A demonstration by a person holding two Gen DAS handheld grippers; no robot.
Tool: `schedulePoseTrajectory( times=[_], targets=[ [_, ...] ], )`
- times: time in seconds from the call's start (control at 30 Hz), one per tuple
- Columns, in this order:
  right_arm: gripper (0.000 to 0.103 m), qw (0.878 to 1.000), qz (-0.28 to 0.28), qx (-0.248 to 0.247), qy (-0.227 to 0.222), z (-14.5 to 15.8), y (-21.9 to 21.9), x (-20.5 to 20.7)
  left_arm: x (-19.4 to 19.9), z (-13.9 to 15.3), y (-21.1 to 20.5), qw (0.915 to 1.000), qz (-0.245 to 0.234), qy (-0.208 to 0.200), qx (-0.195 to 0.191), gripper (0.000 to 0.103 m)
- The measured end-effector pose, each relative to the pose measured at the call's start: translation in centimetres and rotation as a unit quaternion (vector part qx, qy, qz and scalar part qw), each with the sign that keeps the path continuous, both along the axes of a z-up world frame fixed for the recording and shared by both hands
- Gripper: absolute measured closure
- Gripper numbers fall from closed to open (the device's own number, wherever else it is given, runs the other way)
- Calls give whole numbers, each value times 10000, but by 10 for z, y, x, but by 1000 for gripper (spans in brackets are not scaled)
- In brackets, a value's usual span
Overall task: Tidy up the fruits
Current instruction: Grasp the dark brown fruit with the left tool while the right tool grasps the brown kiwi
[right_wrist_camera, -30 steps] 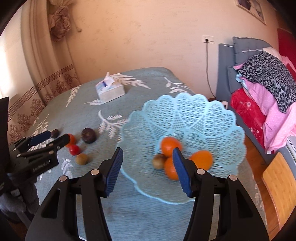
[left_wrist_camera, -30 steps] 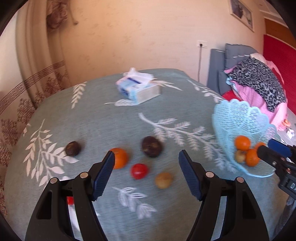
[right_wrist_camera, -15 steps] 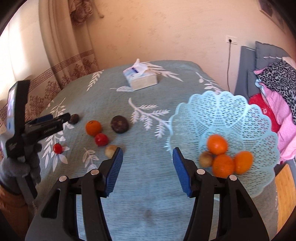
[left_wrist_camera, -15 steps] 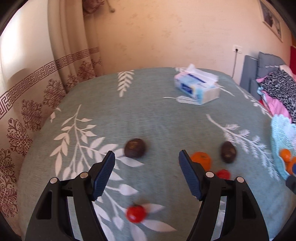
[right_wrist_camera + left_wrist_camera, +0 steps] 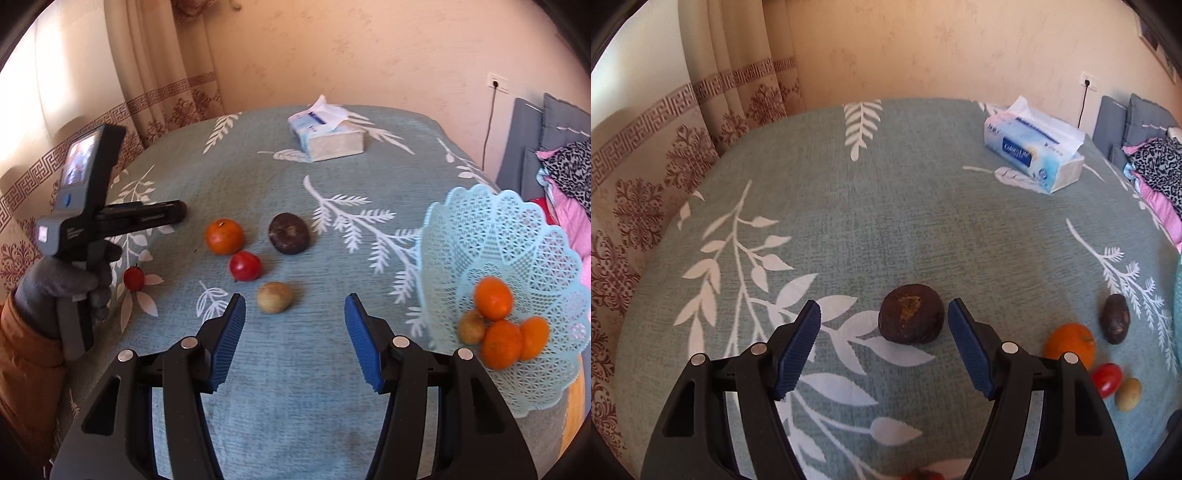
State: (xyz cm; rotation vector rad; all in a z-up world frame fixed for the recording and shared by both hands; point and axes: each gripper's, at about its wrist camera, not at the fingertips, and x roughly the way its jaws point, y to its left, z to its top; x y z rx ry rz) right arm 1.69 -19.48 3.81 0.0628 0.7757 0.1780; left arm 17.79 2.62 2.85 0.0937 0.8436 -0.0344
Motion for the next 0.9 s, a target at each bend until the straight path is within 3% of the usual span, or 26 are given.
schedulePoseTrajectory(
  times=[0.23, 0.37, 0.67, 0.9],
  targets=[
    [45, 9995, 240, -57, 209, -11, 19, 17, 14, -16, 1, 9994, -151, 219, -207, 42],
    [45, 9990, 217, 2, 390, -20, 21, 30, 12, -15, -2, 9989, -333, 138, -312, 65],
    [46, 9980, 260, -99, 571, -32, 30, 48, -6, -5, -7, 9989, -377, -53, -287, 65],
    [56, 9974, 208, -190, 669, -42, 31, 59, -30, 20, -15, 9977, -424, -475, -222, 65]
  ],
)
